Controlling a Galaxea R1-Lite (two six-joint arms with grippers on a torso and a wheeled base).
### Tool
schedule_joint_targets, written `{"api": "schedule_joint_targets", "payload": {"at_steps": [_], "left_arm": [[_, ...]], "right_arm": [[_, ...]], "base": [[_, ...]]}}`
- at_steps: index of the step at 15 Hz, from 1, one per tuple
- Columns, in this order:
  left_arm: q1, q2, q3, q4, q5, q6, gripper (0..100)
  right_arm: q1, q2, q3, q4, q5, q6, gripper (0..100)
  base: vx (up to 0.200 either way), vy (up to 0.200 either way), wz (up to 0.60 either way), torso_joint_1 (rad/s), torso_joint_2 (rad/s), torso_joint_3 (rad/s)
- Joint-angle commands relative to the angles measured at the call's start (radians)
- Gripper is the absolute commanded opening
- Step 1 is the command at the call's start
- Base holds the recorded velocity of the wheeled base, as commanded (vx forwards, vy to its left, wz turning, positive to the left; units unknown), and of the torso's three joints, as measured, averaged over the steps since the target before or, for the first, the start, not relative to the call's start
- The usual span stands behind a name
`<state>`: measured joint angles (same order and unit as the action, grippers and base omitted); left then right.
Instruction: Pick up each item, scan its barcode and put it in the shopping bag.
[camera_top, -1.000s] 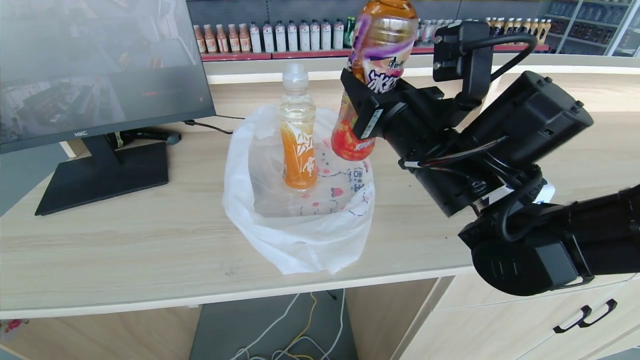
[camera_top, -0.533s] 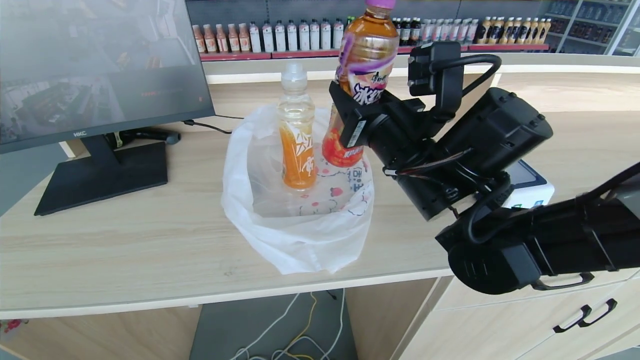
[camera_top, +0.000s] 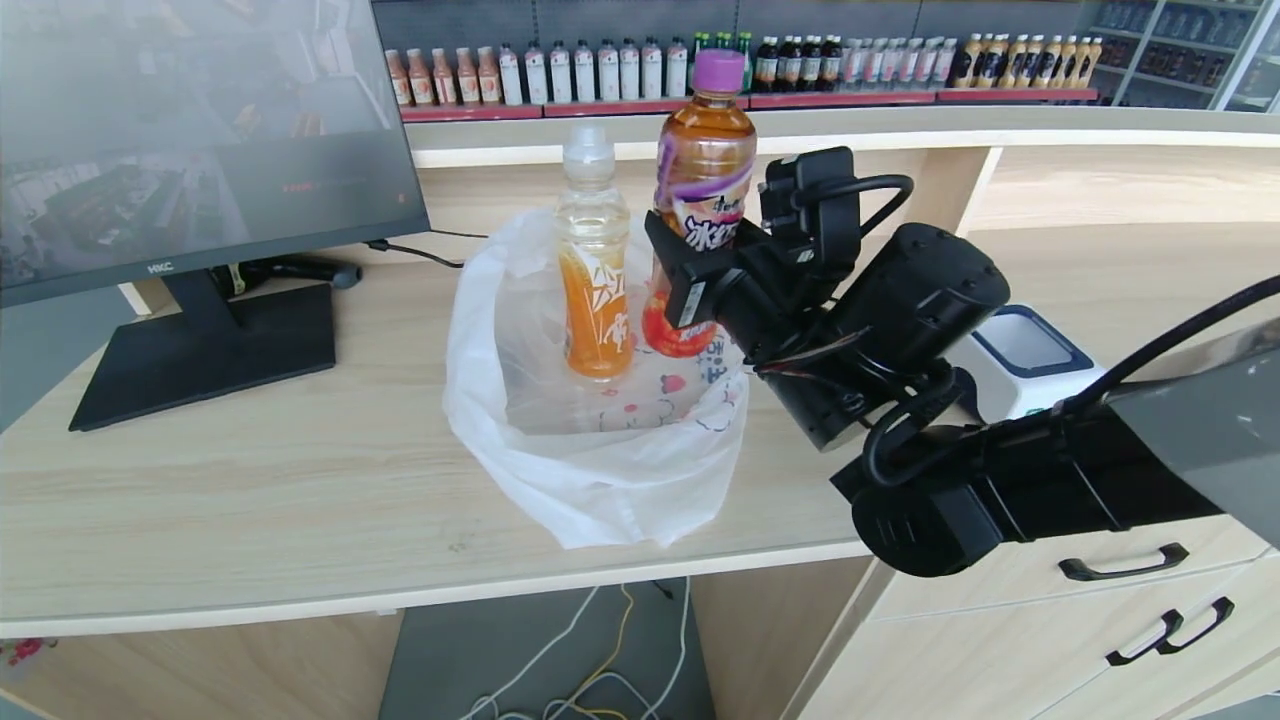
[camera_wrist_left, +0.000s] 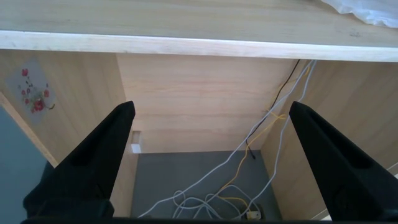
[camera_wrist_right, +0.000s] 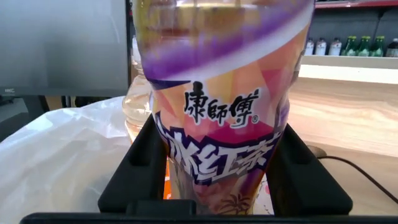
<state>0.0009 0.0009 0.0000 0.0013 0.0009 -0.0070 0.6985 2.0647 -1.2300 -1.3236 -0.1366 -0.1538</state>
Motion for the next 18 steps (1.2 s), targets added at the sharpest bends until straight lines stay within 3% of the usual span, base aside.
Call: {"api": "schedule_joint_targets", "payload": {"at_steps": [1,18], "left_arm": [[0.001,0.001,0.000,0.000,0.001,-0.001,100],[0.001,0.001,0.000,0.000,-0.001,-0.001,100]], "right_arm": [[-0.001,0.034,-0.016,-0.002,0.000,-0.001,0],[-0.050,0.126,-0.016,-0.012,-0.005,-0.026,0]], "base": [[0.000,0.000,0.00,0.000,0.00,0.000],[0.000,0.000,0.00,0.000,0.00,0.000]]}}
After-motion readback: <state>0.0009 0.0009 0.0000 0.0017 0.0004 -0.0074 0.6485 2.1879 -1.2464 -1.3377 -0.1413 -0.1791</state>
